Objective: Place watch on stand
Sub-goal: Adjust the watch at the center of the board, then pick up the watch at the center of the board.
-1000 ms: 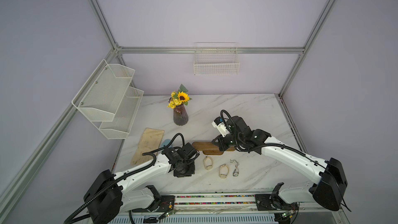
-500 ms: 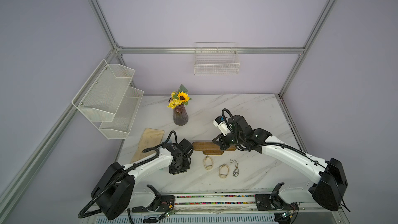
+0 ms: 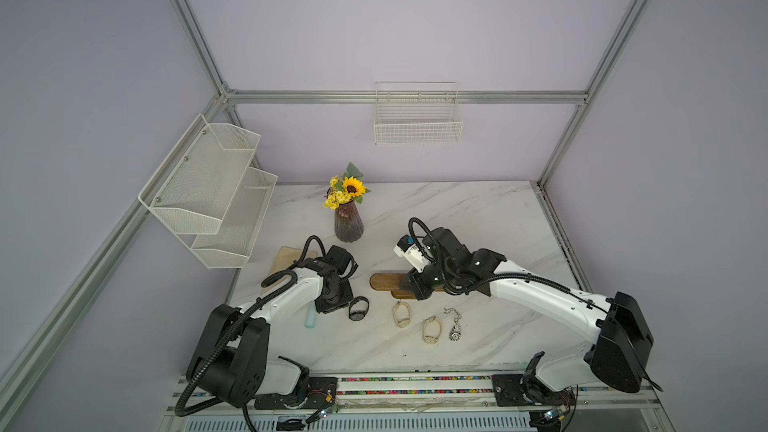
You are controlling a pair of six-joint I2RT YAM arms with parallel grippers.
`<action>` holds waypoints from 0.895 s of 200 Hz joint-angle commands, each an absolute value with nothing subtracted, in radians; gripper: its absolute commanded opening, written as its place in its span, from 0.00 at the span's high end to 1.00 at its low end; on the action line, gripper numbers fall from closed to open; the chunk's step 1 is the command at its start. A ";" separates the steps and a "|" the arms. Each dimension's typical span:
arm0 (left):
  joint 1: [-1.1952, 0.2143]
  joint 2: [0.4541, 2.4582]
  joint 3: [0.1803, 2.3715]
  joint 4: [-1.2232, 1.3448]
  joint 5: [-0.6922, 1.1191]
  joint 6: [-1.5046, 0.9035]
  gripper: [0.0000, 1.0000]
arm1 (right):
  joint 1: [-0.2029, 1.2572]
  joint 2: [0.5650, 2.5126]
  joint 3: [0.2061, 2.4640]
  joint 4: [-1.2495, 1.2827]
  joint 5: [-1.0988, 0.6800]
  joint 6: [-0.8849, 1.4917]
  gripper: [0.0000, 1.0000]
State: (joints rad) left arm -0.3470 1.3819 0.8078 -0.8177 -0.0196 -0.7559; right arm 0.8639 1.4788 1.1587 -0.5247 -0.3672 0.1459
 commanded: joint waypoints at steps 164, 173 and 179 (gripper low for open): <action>0.163 1.084 0.905 -0.885 0.106 -0.754 0.38 | 1.087 1.976 1.486 -0.477 -0.236 -0.255 0.76; 0.174 1.083 0.906 -0.886 0.117 -0.749 0.38 | 1.092 1.990 1.492 -0.476 -0.235 -0.259 0.76; 0.180 1.082 0.907 -0.884 0.121 -0.747 0.38 | 1.092 1.998 1.494 -0.477 -0.237 -0.259 0.76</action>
